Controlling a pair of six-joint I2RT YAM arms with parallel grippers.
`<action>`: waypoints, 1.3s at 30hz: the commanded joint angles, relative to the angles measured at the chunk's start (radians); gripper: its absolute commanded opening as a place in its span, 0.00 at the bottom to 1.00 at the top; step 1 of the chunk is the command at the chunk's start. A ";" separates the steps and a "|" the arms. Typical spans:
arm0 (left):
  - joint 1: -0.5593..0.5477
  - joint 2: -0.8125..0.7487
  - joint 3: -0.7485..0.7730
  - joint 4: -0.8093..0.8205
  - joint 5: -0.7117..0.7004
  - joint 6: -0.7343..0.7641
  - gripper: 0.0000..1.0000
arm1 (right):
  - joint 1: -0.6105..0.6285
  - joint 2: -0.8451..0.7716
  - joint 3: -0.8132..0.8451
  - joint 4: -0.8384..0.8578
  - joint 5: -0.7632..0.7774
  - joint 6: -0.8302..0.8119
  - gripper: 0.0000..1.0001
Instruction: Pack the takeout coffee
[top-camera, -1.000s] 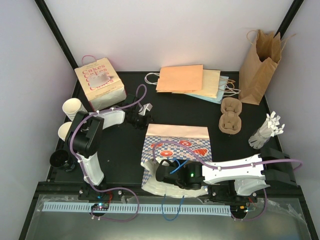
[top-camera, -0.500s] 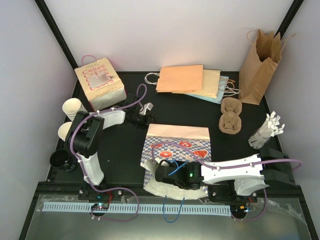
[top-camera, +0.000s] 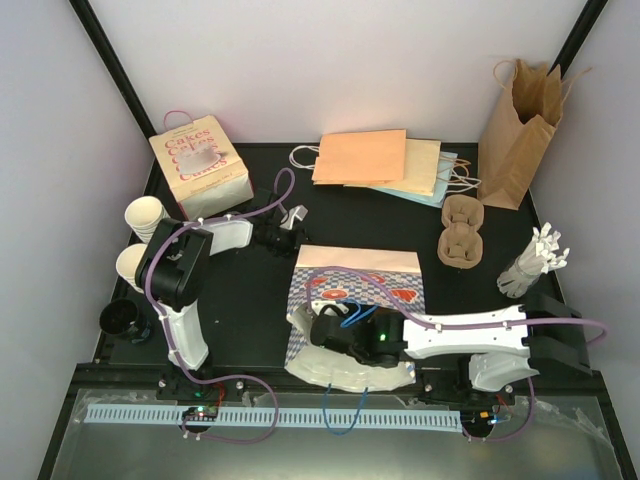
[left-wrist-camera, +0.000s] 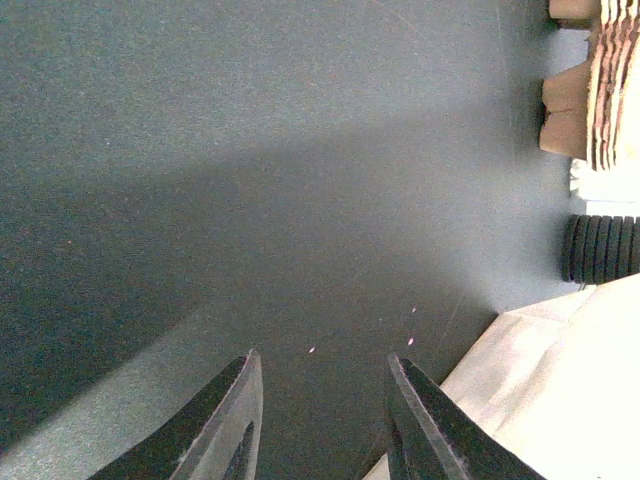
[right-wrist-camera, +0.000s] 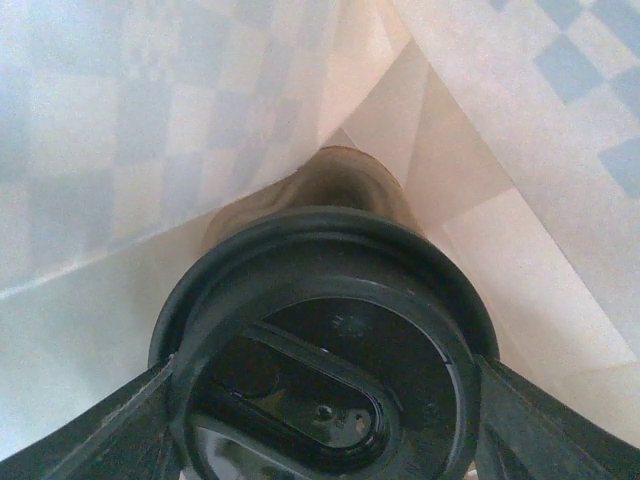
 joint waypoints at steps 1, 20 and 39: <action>0.000 0.009 -0.013 0.049 0.070 -0.022 0.36 | -0.008 0.071 0.048 -0.037 0.010 0.002 0.61; 0.000 0.022 -0.045 0.048 0.082 -0.031 0.35 | -0.007 0.222 0.089 -0.085 0.079 -0.023 0.64; 0.003 -0.036 -0.076 0.036 0.062 -0.029 0.36 | -0.065 0.155 0.122 -0.113 -0.043 -0.006 0.64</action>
